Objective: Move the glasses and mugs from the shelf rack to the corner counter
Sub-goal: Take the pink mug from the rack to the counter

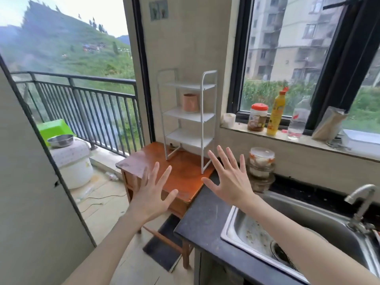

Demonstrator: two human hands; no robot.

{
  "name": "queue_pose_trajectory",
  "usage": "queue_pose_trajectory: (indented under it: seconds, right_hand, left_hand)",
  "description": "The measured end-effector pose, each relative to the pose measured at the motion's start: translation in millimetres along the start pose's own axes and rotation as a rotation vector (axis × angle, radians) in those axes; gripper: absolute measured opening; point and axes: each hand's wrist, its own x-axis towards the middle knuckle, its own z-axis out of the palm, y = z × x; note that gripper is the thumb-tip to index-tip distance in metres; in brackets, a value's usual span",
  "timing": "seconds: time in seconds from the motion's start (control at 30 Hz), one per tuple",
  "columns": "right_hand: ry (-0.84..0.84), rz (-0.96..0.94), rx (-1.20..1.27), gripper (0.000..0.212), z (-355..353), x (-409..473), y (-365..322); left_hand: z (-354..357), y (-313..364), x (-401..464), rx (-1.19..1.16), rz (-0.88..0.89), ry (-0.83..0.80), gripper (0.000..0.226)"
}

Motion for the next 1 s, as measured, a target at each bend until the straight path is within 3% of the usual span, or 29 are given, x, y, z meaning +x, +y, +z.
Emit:
queue_pose_trajectory:
  seconds: [0.27, 0.57, 0.77, 1.0]
  right_hand:
    - [-0.013, -0.001, 0.06, 0.076, 82, 128, -45]
    - [0.022, 0.2, 0.12, 0.07, 141, 264, -78]
    - [0.027, 0.354, 0.203, 0.066, 162, 332, -61]
    - [0.063, 0.523, 0.366, 0.065, 198, 410, -14]
  left_hand:
    - [23, -109, 102, -0.007, -0.032, -0.055, 0.069]
    - [24, -212, 247, 0.017, 0.171, -0.089, 0.067]
    - [47, -217, 331, -0.153, 0.275, -0.146, 0.067]
    - [70, -197, 430, -0.153, 0.388, -0.12, 0.065]
